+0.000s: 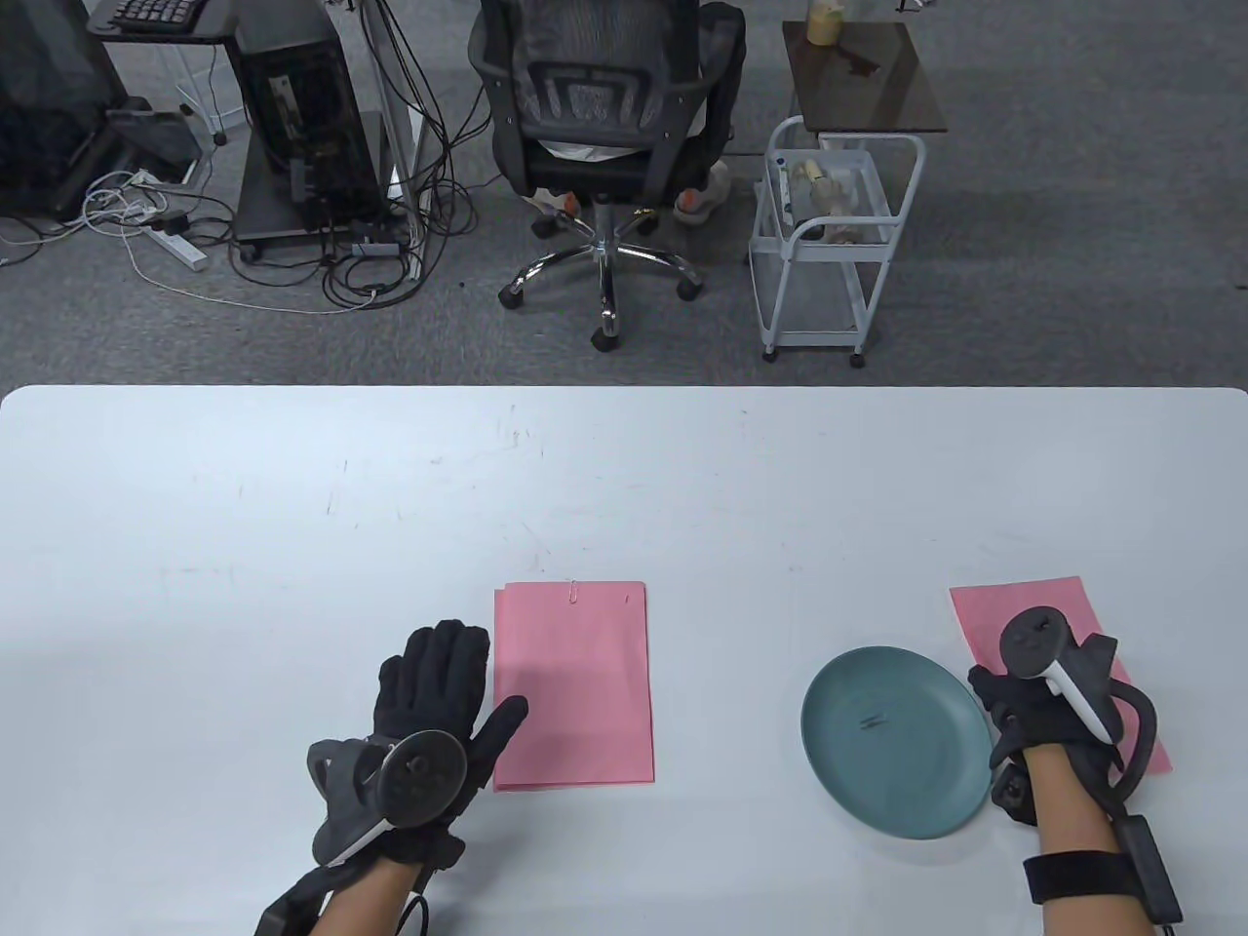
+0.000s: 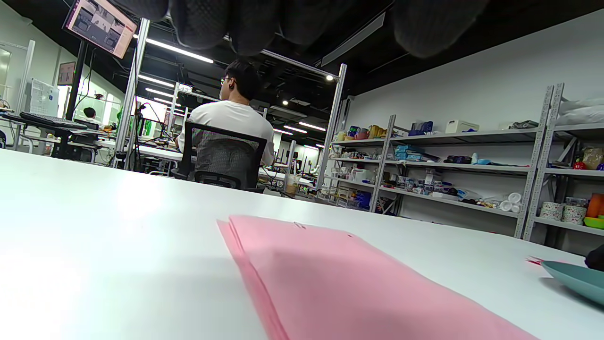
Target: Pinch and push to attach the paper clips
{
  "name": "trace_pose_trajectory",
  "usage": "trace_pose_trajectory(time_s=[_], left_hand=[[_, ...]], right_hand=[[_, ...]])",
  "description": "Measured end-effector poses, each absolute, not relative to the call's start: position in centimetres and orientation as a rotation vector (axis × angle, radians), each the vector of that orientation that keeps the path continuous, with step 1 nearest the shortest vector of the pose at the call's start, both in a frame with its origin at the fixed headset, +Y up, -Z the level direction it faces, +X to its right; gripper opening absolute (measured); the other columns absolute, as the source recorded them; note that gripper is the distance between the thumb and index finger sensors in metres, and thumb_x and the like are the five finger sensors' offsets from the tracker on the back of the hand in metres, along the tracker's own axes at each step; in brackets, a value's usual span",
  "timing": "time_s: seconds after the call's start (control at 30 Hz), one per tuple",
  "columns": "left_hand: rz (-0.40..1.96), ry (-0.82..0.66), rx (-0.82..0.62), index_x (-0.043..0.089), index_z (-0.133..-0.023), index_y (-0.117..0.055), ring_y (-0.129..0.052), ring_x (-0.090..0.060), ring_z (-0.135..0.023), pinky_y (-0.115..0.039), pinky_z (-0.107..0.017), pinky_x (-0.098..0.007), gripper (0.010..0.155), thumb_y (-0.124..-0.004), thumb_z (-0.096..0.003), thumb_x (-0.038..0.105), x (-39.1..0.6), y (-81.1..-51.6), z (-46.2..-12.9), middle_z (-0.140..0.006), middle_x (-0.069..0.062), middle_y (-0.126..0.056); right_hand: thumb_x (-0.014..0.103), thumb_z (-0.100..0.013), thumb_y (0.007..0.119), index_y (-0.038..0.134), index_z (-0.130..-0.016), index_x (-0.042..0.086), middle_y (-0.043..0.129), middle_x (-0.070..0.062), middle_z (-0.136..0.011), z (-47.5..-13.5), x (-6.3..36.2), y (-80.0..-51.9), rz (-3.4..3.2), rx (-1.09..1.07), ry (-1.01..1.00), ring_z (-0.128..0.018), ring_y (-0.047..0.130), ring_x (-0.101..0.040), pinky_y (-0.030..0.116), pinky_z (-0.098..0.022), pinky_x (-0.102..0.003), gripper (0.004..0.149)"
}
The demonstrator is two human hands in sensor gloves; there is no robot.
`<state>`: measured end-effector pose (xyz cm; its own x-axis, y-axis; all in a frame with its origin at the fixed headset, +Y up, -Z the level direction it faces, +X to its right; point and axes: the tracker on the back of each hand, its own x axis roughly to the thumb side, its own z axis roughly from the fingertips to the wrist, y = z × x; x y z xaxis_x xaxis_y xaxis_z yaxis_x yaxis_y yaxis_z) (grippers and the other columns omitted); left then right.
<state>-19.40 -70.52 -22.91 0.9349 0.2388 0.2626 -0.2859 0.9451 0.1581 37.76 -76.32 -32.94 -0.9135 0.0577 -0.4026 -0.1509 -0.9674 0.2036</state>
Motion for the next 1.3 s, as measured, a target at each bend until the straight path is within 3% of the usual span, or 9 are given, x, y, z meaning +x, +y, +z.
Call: trace_pose_trajectory(time_s=[0.33,0.6,0.77,1.07,1.2,1.3], left_hand=[[0.294,-0.250,0.195,0.011,-0.119,-0.046,-0.052,-0.050,-0.108,-0.046,-0.075,-0.066,0.076,-0.067,-0.0626,0.057,-19.4,-70.7,-23.0,-0.120,-0.023,-0.053],[0.304,-0.249,0.184,0.010,-0.119,-0.046,-0.053,-0.051,-0.108,-0.047,-0.075,-0.065,0.076,-0.067,-0.0627,0.057,-19.4,-70.7,-22.9,-0.119,-0.024,-0.054],[0.310,-0.249,0.175,0.010,-0.119,-0.047,-0.053,-0.051,-0.107,-0.048,-0.075,-0.065,0.075,-0.067,-0.0628,0.056,-19.4,-70.7,-22.9,-0.119,-0.024,-0.055],[0.313,-0.252,0.165,0.010,-0.119,-0.047,-0.054,-0.051,-0.107,-0.048,-0.075,-0.065,0.075,-0.067,-0.0628,0.057,-19.4,-70.8,-23.0,-0.119,-0.024,-0.055],[0.315,-0.249,0.158,0.011,-0.119,-0.047,-0.053,-0.051,-0.107,-0.048,-0.075,-0.065,0.075,-0.067,-0.0629,0.057,-19.4,-70.8,-23.0,-0.119,-0.024,-0.055],[0.318,-0.250,0.151,0.010,-0.119,-0.047,-0.053,-0.051,-0.107,-0.048,-0.075,-0.065,0.075,-0.067,-0.0628,0.057,-19.4,-70.8,-23.1,-0.119,-0.025,-0.055]], right_hand=[[0.037,-0.062,0.069,0.064,-0.109,0.011,0.070,-0.027,-0.107,-33.0,37.5,-76.1,2.967,-0.571,0.311,-0.088,0.077,-0.051,0.064,-0.064,-0.065,0.053],[0.035,-0.059,0.082,0.064,-0.108,0.010,0.066,-0.030,-0.107,-33.4,36.9,-76.3,2.989,-0.539,0.401,-0.089,0.074,-0.054,0.066,-0.063,-0.066,0.058],[0.027,-0.061,0.074,0.066,-0.107,0.010,0.066,-0.031,-0.107,-33.5,36.7,-76.6,3.015,-0.546,0.401,-0.089,0.073,-0.054,0.068,-0.063,-0.064,0.049],[0.023,-0.061,0.076,0.079,-0.096,0.012,0.070,-0.025,-0.106,-33.3,36.7,-76.5,3.049,-0.600,0.326,-0.091,0.077,-0.047,0.065,-0.064,-0.064,0.037],[0.022,-0.059,0.080,0.084,-0.093,0.013,0.085,-0.018,-0.088,-33.4,36.7,-76.2,3.038,-0.639,0.288,-0.073,0.088,-0.034,0.072,-0.061,-0.057,0.036],[0.022,-0.057,0.083,0.087,-0.090,0.014,0.090,-0.016,-0.082,-33.4,36.8,-76.1,3.048,-0.644,0.262,-0.067,0.093,-0.031,0.077,-0.057,-0.053,0.035]])
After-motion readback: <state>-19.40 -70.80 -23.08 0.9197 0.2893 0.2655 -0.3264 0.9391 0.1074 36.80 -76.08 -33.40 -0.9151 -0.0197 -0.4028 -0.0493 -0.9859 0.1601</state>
